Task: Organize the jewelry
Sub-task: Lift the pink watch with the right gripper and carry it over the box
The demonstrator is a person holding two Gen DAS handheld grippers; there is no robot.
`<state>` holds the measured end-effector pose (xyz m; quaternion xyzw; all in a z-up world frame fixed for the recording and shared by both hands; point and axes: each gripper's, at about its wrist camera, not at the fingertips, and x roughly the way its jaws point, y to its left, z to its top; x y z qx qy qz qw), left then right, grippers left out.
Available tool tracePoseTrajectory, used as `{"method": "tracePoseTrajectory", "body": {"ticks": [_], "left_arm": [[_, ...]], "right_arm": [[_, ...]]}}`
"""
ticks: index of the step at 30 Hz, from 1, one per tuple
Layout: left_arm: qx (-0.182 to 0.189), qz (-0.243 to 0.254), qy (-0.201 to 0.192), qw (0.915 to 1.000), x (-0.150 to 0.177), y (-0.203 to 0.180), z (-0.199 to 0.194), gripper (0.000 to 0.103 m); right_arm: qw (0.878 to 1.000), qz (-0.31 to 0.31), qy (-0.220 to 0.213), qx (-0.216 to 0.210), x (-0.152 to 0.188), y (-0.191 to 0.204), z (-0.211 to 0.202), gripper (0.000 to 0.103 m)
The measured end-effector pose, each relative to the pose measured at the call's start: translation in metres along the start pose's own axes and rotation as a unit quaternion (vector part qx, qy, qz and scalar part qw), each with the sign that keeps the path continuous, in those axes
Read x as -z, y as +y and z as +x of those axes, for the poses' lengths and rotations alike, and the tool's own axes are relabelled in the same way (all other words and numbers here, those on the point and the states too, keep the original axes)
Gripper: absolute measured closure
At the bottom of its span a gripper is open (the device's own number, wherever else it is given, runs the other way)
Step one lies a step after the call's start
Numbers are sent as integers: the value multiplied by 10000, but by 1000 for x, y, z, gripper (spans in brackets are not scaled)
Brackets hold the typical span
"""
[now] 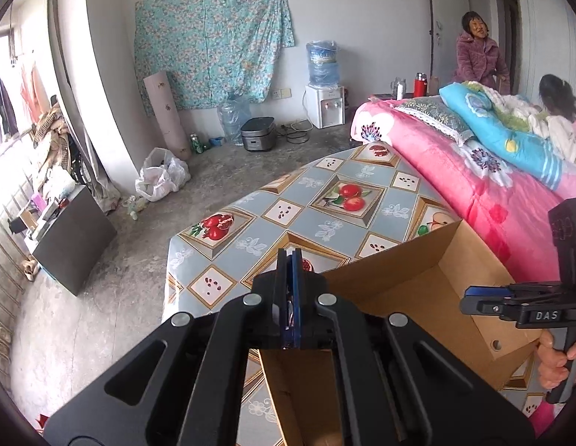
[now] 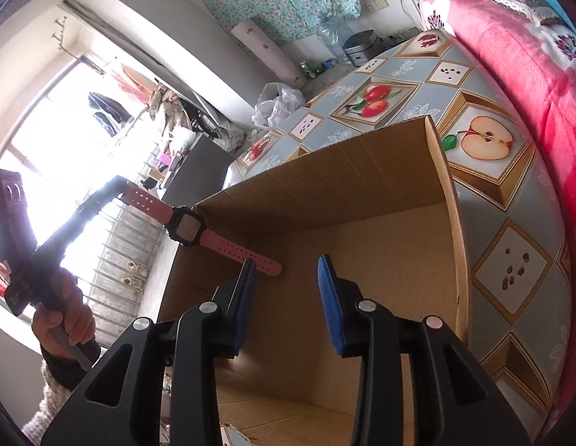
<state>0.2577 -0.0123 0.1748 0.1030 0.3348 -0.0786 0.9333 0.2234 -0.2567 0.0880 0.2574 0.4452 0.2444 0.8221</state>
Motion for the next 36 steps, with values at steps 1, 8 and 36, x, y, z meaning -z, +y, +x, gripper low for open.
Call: {"method": "tracePoseTrajectory", "body": {"ticks": [1, 8, 36], "left_arm": [[-35, 48, 59, 10000, -2, -6, 4, 101], [-147, 308, -59, 9994, -29, -37, 3, 101], [1170, 266, 784, 9897, -11, -124, 57, 102]], "right_arm": [[10000, -11, -25, -21, 1, -1, -3, 68], [9996, 43, -166, -231, 1, -13, -18, 68], [9973, 292, -654, -179, 14, -42, -71, 68]]}}
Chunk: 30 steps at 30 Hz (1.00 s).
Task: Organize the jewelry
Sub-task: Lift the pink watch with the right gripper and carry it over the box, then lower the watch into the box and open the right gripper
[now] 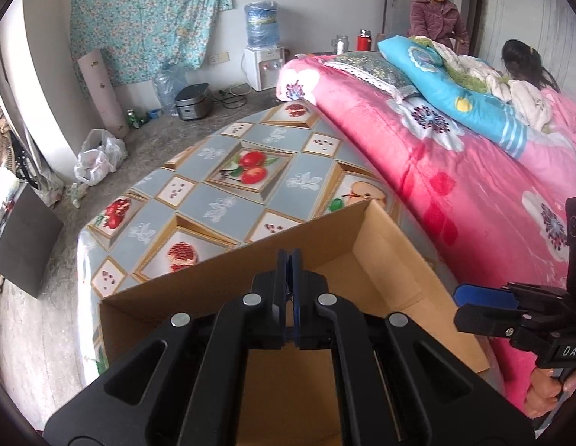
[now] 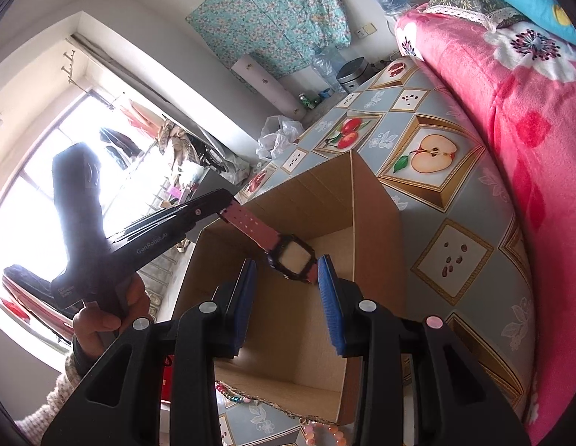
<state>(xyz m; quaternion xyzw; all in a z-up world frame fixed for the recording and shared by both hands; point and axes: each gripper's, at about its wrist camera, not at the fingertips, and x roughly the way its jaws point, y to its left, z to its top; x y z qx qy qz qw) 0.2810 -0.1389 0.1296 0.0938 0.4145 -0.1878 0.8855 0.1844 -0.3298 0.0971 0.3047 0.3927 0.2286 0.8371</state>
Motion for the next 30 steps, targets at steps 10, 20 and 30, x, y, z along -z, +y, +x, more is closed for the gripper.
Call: {"method": "tracePoseTrajectory", "body": {"ticks": [10, 20, 30], "left_arm": [[613, -192, 86, 9979, 4, -22, 27, 90], [168, -326, -861, 9956, 46, 28, -70, 49], [-241, -941, -1485, 9841, 165, 101, -143, 29]], "right_arm": [[9994, 142, -70, 300, 0, -15, -10, 68], [9941, -789, 473, 582, 0, 37, 11, 68], [9245, -1876, 2812, 1762, 13, 67, 136, 68]]}}
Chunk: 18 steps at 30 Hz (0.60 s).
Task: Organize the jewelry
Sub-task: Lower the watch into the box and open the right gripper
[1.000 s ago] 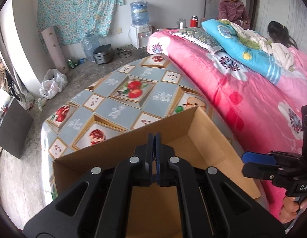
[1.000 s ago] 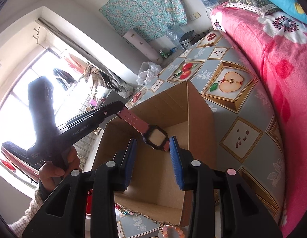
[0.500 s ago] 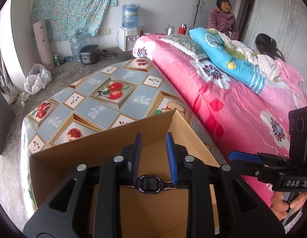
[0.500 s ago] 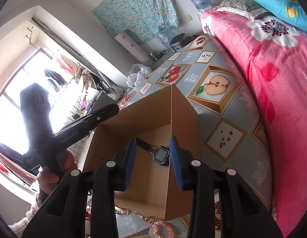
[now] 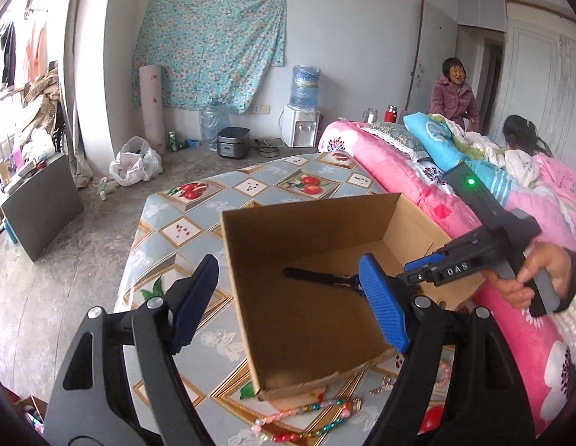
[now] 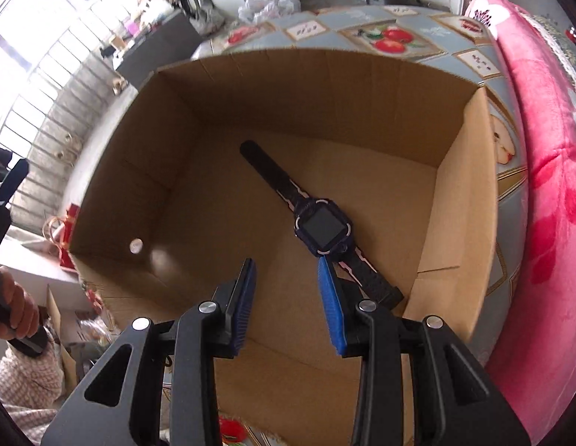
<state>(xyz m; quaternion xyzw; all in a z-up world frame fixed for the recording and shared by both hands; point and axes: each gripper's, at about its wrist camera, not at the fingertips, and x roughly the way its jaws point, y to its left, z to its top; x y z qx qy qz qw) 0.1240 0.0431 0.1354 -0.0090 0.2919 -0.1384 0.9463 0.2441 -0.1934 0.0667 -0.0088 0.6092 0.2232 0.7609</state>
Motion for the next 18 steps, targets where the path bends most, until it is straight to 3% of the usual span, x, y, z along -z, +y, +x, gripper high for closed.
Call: {"method": "tracePoseTrajectory", "body": {"ticks": [3, 5, 10, 14, 18], "left_arm": [[-140, -152, -107, 9997, 27, 29, -15, 29], [-133, -349, -77, 9993, 44, 48, -19, 29], [-178, -814, 262, 9962, 84, 93, -15, 29], [-136, -1154, 341, 9926, 103, 116, -13, 29], [-27, -1352, 329, 9903, 110, 124, -9, 29]], "right_arm": [[9965, -318, 579, 508, -19, 10, 25, 68], [9911, -532, 964, 742, -29, 16, 43, 62], [9685, -861, 1693, 1610, -39, 18, 80, 60], [9657, -893, 1863, 1575, -40, 16, 86, 62], [9657, -1273, 1675, 1523, -43, 25, 88, 63]]}}
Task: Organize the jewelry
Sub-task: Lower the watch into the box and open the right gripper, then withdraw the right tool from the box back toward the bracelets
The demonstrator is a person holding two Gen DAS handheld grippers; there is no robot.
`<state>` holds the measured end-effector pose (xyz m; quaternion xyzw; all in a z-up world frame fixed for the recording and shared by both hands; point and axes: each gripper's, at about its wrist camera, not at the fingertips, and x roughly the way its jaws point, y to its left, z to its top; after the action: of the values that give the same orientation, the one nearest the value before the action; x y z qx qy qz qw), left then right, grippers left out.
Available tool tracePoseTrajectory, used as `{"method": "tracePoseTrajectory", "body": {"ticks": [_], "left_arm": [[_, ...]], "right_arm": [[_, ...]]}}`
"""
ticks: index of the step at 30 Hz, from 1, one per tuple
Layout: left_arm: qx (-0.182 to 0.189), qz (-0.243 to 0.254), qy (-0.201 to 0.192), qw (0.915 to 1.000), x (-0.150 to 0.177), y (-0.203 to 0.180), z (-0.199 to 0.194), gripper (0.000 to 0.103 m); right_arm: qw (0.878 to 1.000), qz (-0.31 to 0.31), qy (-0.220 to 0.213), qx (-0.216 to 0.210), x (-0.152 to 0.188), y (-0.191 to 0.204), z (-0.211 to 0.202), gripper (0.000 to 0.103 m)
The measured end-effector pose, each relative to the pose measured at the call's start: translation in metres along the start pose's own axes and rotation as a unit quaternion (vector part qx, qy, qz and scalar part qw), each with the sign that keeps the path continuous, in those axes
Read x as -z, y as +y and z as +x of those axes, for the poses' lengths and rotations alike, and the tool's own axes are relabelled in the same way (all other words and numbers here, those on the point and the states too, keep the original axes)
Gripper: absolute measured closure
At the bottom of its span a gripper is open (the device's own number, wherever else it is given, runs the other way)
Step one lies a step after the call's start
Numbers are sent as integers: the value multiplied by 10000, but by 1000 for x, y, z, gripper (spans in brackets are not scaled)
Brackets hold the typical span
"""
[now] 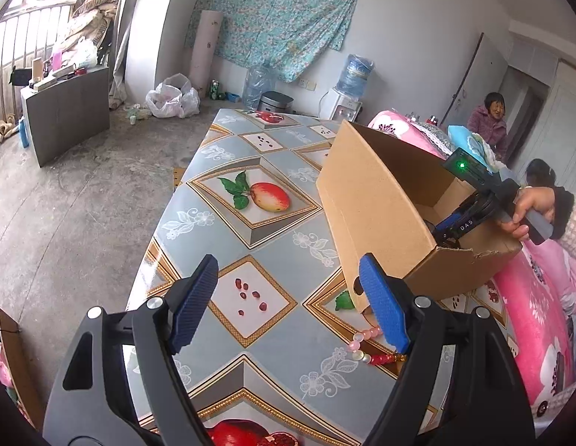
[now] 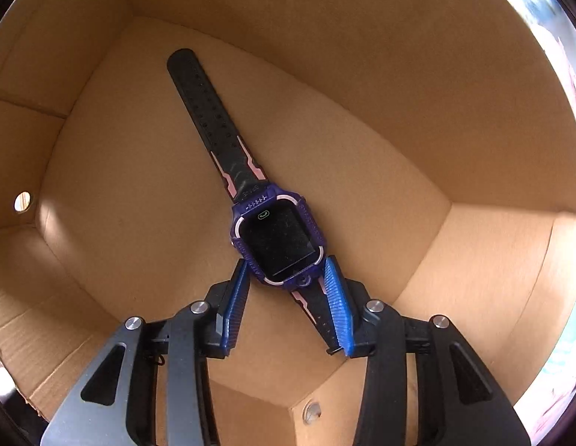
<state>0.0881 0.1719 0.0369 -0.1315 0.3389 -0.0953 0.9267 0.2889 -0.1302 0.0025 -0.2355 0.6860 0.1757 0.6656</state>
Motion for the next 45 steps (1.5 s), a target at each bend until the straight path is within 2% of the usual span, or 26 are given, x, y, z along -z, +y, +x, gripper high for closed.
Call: {"method": "tracePoseTrajectory", "body": {"ticks": [7, 13, 15, 18, 20, 23, 26, 27, 30, 32, 34, 36, 38, 39, 41, 43, 45], "left_arm": [[206, -100, -95, 9997, -2, 0, 4, 29], [189, -84, -113, 9997, 2, -2, 4, 29], [175, -67, -85, 9998, 4, -3, 4, 29], [161, -86, -33, 9998, 6, -3, 4, 29], [166, -92, -35, 9998, 6, -6, 1, 29], [142, 10, -99, 9999, 7, -14, -7, 29], [153, 222, -123, 9996, 11, -28, -17, 27], [177, 315, -129, 9993, 13, -34, -21, 24], [213, 695, -102, 9973, 23, -58, -32, 20], [254, 948, -45, 9952, 34, -76, -36, 20], [344, 1139, 100, 9928, 46, -94, -35, 19], [348, 1215, 286, 9916, 60, -109, -31, 19], [-9, 1110, 489, 9926, 71, -119, -23, 19], [-71, 956, 607, 9935, 75, -121, -18, 19], [211, 628, 843, 9942, 83, -122, -13, 19], [371, 347, 947, 9942, 88, -121, -10, 19], [455, 169, 1032, 9935, 90, -122, -7, 19]], "right_arm": [[9957, -591, -628, 328, -26, 23, -10, 63], [9905, -684, -847, 834, -38, 28, -14, 62], [9925, -504, -855, 713, -37, 24, -15, 59], [9963, 144, -823, 212, -31, 7, -18, 57], [9940, 552, -940, -71, -21, -4, -28, 57], [9834, 1028, -1428, -442, 7, -14, -62, 57], [9610, 1378, -2224, -901, 60, -16, -111, 57], [9515, 1459, -2506, -1032, 81, -14, -128, 53], [9195, 1718, -3294, -1287, 150, -3, -167, 33], [8989, 1882, -3712, -1369, 195, 5, -181, 25], [8826, 2149, -3977, -1290, 232, 8, -178, 15], [8762, 2524, -3993, -956, 243, 11, -180, 14], [8741, 2924, -3820, -672, 266, 22, -160, 14], [8749, 3083, -3685, -602, 274, 27, -146, 14], [8735, 3282, -3556, -534, 286, 37, -114, 14], [8709, 3425, -3497, -445, 295, 51, -95, 14], [8736, 3432, -3434, -331, 298, 60, -83, 14]]}}
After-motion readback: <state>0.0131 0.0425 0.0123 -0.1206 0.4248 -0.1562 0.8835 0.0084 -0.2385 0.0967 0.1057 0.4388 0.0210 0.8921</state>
